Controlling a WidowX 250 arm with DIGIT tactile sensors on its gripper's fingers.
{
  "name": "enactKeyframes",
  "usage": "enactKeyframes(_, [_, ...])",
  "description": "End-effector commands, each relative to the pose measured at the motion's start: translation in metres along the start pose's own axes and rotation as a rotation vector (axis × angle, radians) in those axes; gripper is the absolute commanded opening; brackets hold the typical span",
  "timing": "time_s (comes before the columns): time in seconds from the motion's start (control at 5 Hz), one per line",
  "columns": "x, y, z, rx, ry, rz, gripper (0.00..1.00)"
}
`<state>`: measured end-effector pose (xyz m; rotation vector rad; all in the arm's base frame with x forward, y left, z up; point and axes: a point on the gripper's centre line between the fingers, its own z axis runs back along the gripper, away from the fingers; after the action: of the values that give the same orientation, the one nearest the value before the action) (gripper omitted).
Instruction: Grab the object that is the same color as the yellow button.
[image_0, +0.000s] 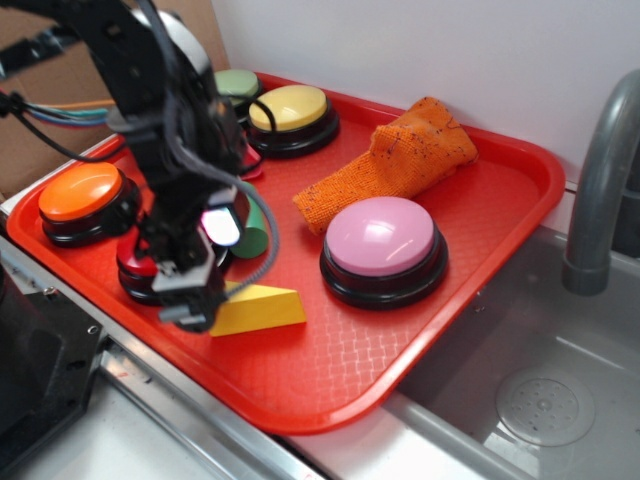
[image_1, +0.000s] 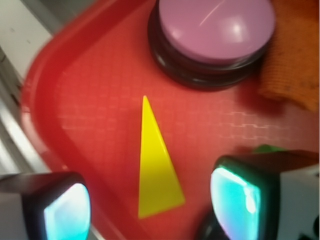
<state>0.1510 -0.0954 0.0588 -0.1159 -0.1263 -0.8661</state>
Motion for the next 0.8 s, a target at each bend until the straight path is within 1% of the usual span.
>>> enactKeyframes(0.0, [0.005, -0.003, -0.017, 0.028, 0.032, 0.022, 0.76])
enactKeyframes(0.2, [0.005, -0.003, -0.025, 0.043, 0.089, 0.016, 0.02])
enactKeyframes(0.4, [0.005, -0.002, -0.029, 0.049, 0.114, 0.034, 0.04])
enactKeyframes(0.6, [-0.005, 0.006, -0.029, 0.100, 0.146, 0.087, 0.00])
